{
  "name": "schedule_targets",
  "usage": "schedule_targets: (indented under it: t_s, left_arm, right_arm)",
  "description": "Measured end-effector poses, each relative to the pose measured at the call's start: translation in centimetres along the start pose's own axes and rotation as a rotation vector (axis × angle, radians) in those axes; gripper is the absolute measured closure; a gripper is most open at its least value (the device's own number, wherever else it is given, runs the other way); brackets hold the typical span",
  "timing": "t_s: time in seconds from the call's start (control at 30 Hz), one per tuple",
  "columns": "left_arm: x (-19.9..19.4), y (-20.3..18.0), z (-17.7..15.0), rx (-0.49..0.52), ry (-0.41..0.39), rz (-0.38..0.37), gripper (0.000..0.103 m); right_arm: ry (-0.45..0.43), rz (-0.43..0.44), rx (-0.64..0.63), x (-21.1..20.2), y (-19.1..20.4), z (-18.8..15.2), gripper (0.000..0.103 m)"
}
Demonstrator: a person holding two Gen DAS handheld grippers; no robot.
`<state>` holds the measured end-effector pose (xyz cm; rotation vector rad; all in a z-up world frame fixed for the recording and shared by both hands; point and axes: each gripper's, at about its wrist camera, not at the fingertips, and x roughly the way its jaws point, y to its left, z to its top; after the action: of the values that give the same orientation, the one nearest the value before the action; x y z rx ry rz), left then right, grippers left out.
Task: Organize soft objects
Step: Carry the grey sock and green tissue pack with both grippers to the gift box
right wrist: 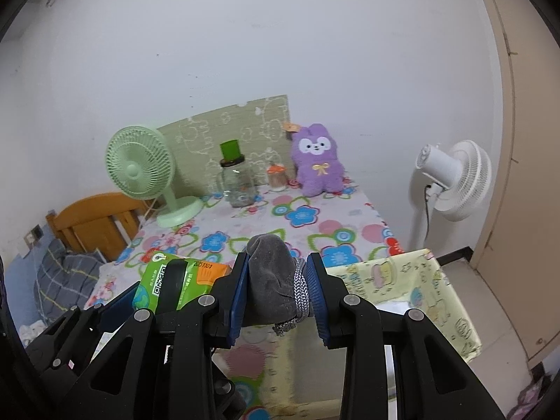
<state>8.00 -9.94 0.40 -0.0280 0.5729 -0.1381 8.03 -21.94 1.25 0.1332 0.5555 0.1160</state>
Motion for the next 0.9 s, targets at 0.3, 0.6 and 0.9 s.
schedule_targets:
  t_s: [0.3,0.6,0.9]
  left_arm:
    - [2.4,-2.5,0.1,0.014,0.029,-0.049,0.033]
    - [5.4,-4.8,-0.2,0.034,0.090,-0.082,0.033]
    - [8.4,-6.3,-1.0,0.080,0.157,-0.092,0.024]
  right_arm:
    - [0.003,-0.060,0.008,1.2,-3.0,0.0,0.067]
    - [0.037,-0.107,0.030,3.3,-5.9,-0.4,0.067]
    - [0.081,-0.145,0.061,5.5,-8.4,-1.3,0.067]
